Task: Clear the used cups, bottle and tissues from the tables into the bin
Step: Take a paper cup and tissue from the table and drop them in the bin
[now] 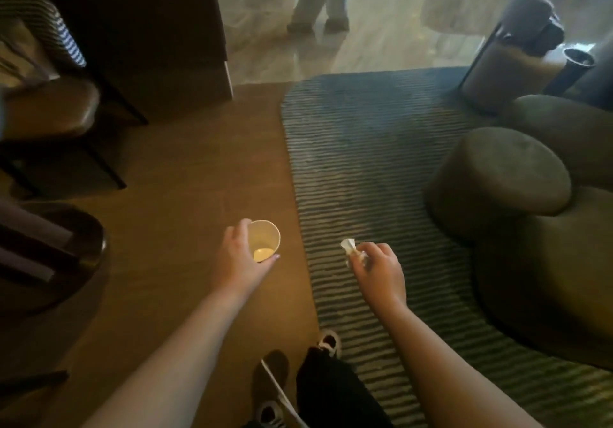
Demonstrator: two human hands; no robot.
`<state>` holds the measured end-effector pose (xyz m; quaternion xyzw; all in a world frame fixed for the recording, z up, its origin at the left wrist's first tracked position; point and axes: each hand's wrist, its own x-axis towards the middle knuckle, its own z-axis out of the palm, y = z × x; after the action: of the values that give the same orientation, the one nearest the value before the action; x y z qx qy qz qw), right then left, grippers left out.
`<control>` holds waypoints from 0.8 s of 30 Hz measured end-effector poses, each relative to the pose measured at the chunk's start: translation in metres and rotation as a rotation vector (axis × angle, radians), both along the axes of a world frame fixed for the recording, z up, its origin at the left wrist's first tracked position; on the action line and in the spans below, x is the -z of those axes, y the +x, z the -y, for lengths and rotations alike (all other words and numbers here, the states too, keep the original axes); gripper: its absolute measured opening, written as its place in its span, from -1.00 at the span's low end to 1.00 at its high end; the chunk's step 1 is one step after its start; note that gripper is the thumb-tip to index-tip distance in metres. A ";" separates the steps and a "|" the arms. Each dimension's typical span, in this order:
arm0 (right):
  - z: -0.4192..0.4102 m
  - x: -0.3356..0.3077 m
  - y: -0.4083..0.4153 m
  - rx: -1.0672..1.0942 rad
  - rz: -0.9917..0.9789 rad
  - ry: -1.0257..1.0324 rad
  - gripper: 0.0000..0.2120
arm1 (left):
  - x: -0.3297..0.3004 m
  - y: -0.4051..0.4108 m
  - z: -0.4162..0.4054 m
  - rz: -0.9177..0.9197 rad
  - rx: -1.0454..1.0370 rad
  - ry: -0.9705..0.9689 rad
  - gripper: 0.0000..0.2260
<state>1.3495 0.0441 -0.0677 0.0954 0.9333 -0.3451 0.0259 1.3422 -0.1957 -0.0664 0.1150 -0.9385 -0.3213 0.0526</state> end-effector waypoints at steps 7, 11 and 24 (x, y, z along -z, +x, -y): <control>-0.024 0.017 -0.166 0.052 -0.020 -0.040 -0.73 | 0.018 -0.187 -0.029 0.007 0.126 -0.015 -0.31; -0.054 0.016 -0.283 0.069 0.023 -0.055 -0.73 | 0.011 -0.316 -0.057 0.042 0.162 -0.003 -0.29; -0.135 -0.011 -0.604 0.151 0.001 -0.040 -0.75 | -0.015 -0.642 -0.140 0.084 0.230 0.010 -0.31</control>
<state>0.7457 0.1792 -0.0567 0.1652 0.9164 -0.3645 0.0021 0.7006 -0.0553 -0.0517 0.0202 -0.9453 -0.3246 -0.0243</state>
